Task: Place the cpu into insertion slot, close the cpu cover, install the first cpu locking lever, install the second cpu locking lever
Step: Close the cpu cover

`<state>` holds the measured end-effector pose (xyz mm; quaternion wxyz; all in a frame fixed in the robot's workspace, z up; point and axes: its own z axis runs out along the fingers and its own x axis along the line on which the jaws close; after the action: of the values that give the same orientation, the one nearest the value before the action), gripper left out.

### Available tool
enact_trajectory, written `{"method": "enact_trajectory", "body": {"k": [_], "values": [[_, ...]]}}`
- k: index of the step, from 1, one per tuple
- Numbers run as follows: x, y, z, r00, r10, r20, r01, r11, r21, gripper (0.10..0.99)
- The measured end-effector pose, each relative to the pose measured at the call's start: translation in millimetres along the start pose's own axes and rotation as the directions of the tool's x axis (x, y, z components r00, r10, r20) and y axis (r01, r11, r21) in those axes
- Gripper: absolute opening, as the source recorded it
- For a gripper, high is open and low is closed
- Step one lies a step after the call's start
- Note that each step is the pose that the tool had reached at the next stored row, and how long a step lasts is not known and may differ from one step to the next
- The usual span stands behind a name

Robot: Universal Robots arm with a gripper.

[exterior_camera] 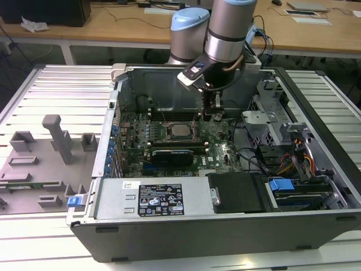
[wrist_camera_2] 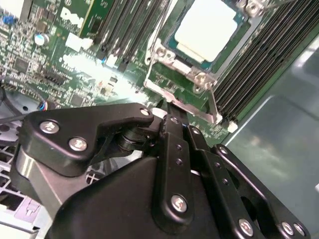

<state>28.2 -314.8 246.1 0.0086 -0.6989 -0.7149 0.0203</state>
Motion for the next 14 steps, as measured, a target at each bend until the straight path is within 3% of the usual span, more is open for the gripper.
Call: {"method": "enact_trajectory", "body": {"k": [12,14], "values": [[2.7,-28.6,1.3,1.0000,0.000,0.0005,0.000,0.9999,-0.017,0.106],[4.2,-38.5,2.1,1.0000,0.001,0.0056,-0.001,0.9996,-0.027,0.106]]}}
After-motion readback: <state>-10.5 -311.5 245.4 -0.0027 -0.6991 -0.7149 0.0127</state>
